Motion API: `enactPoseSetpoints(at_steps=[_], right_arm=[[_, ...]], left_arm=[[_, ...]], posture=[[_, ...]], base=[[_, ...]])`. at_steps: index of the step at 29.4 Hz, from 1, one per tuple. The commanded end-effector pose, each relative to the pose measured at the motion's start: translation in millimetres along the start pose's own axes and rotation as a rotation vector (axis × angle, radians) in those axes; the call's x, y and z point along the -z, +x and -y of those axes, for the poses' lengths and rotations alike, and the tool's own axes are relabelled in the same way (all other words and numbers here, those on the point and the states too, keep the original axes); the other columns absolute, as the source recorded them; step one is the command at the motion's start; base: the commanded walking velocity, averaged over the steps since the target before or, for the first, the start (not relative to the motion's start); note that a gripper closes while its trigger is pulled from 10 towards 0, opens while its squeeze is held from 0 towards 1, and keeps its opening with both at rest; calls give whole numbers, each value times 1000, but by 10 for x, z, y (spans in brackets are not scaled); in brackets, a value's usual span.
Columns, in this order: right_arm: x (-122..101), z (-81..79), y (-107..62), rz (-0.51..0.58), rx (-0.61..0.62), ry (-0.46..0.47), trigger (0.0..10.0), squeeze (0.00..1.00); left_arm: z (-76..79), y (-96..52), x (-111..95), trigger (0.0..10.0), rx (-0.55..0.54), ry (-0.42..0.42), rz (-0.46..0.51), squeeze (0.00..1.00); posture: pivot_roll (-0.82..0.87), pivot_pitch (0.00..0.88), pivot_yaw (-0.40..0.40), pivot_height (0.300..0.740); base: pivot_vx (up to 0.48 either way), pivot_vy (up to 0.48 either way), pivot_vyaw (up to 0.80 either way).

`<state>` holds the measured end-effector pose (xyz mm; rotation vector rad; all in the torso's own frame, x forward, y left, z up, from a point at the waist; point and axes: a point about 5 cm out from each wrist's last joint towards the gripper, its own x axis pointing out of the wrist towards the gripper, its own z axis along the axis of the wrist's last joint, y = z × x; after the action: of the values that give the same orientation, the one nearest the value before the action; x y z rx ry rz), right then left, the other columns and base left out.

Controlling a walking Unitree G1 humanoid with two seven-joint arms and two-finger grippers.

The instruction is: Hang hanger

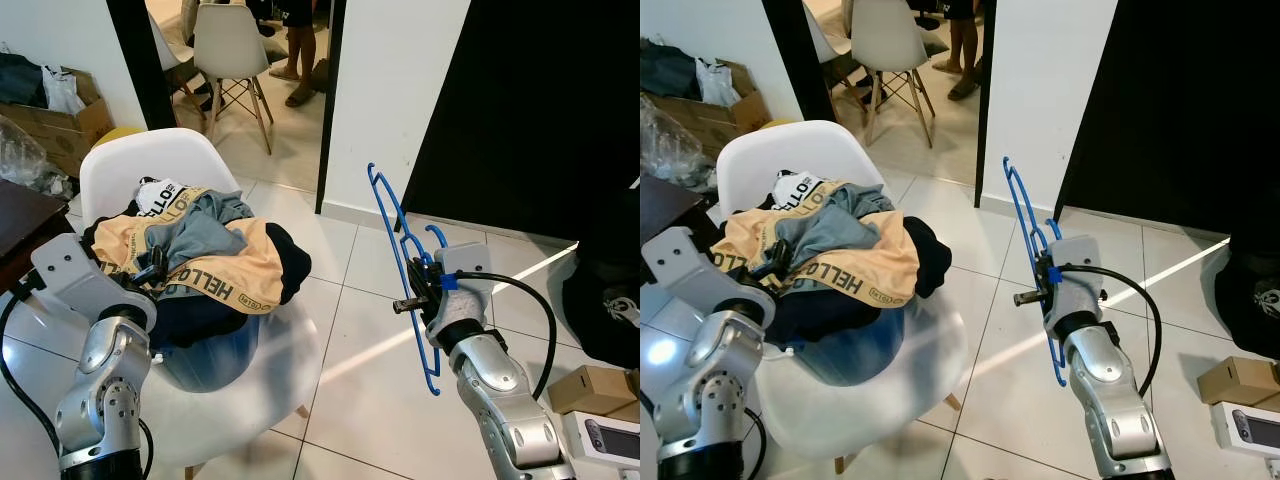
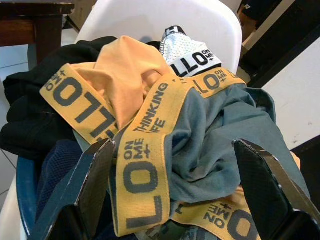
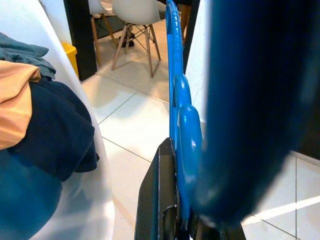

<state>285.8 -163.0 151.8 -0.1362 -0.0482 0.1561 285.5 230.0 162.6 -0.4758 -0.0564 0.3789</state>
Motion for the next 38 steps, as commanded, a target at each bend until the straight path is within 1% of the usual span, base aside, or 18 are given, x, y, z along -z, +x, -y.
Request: enactPoseSetpoints(at_steps=[1,8,9,10,14,20,24,26,29,30,32,38], right_arm=[[25,28,-11,-16,13,0,10000,0],[27,32,-16,-16,16,5,10000,0],[26,32,-17,-16,16,6,10000,0],[26,32,-17,-16,16,6,10000,0],[20,34,-24,-15,20,8,10000,0],[17,37,-23,-15,22,10,10000,0],[16,38,-21,-15,22,12,10000,0],[17,39,-18,-14,22,14,10000,0],[17,39,-16,-14,21,15,10000,0],[17,39,-14,-14,21,15,10000,0],[17,40,-11,-14,22,17,10000,0],[14,40,-9,-13,25,20,10000,0]], left_arm=[[-68,-5,44,10000,-23,9,-15,0],[-34,19,147,10000,4,3,-58,0],[-18,37,172,10000,14,-18,-74,0],[-18,37,172,10000,14,-18,-74,0],[6,92,167,10000,21,-74,-89,0],[23,92,143,10000,35,-69,-85,0],[56,86,130,10000,60,-87,-82,0],[151,70,94,10000,127,-124,-70,0],[185,65,81,10000,150,-136,-65,0],[234,56,75,10000,183,-151,-66,0],[285,47,78,10000,218,-165,-74,0],[339,26,111,10000,252,-175,-95,0]], posture=[[-21,152,-19,740],[-20,150,-20,740],[-25,150,-18,740],[-25,150,-18,740],[-28,154,-16,740],[-27,159,-16,740],[-25,159,-17,740],[-24,159,-18,740],[-24,159,-18,740],[-23,159,-17,740],[-23,159,-17,740],[-23,159,-16,740]], base=[[0,0,0],[0,0,0],[0,0,0],[0,0,0],[0,0,0],[0,0,0],[0,0,0],[0,0,0],[0,0,0],[0,0,0],[0,0,0],[0,0,0]])
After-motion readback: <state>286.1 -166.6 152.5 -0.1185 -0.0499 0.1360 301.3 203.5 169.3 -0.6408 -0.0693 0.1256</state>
